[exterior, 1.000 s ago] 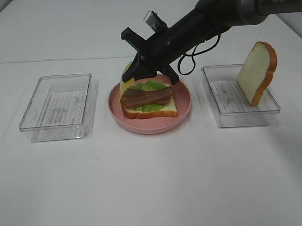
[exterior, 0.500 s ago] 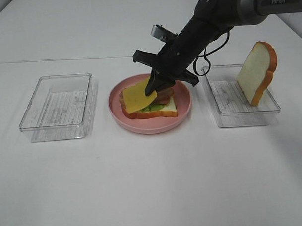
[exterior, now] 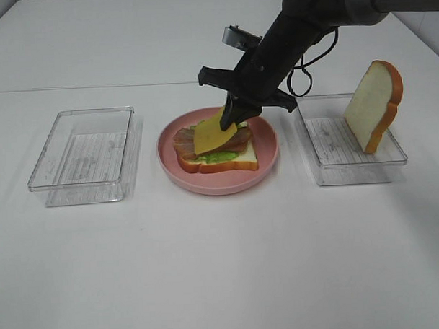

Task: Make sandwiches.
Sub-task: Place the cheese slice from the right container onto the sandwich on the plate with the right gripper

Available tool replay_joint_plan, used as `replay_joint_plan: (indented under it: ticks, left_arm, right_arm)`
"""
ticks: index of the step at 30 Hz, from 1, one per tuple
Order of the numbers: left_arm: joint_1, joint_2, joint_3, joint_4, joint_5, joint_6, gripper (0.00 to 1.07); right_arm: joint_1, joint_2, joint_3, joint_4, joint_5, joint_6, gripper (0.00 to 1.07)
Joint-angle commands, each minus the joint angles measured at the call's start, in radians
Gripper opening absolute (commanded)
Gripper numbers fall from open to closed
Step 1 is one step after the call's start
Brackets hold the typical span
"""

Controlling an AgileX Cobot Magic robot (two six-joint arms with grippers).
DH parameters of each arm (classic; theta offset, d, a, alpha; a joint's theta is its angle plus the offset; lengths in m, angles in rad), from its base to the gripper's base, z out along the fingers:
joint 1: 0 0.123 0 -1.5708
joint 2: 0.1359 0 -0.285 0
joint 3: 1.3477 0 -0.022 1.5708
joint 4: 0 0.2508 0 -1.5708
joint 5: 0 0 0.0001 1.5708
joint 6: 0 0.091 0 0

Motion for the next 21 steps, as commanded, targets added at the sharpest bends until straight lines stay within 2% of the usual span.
replay_joint_plan:
  ticks: [1,4,5,6,7,8,9,10,11,12,14,21]
  left_arm:
    - [0.001,-0.017,0.002,-0.011,-0.004,-0.005,0.98]
    - [0.001,-0.017,0.002,-0.011,-0.004,-0.005,0.98]
    - [0.001,-0.017,0.002,-0.011,-0.004,-0.005,0.98]
    - [0.001,-0.017,0.002,-0.011,-0.004,-0.005,0.98]
    - [0.001,-0.017,0.002,-0.011,-0.004,-0.005,0.98]
    - [0.001,-0.017,0.002,-0.011,-0.004,-0.005,0.98]
    - [0.001,-0.017,0.002,-0.011,-0.004,-0.005,0.98]
    - [0.001,-0.017,0.002,-0.011,-0.004,-0.005,0.98]
    - [0.001,-0.017,0.002,-0.011,-0.004,-0.005,0.98]
    - [0.001,-0.017,0.002,-0.011,-0.004,-0.005,0.98]
    - [0.001,-0.017,0.002,-0.011,-0.004,-0.005,0.98]
    - [0.001,-0.017,0.002,-0.011,-0.004,-0.005,0.98]
  right_arm:
    - [0.000,0.003,-0.005,-0.038,0.024,0.044,0.00]
    - [0.000,0.003,-0.005,-0.038,0.031,0.061,0.05]
    - [0.000,0.003,-0.005,-0.033,0.033,0.061,0.20]
    - [0.000,0.003,-0.005,-0.033,0.033,0.061,0.20]
    - [0.000,0.002,-0.005,-0.030,0.037,0.061,0.38]
    - [0.000,0.000,-0.005,-0.030,0.039,0.061,0.50]
    - [0.000,0.000,-0.005,-0.030,0.039,0.061,0.50]
    - [0.000,-0.005,-0.006,-0.030,0.038,0.060,0.69]
    - [0.000,-0.005,-0.006,-0.030,0.038,0.060,0.69]
    - [0.000,-0.010,-0.012,-0.034,0.038,0.054,0.82]
    - [0.000,-0.025,-0.012,-0.036,0.034,0.038,0.85]
    - [0.000,-0.074,-0.012,-0.068,0.038,0.036,0.85]
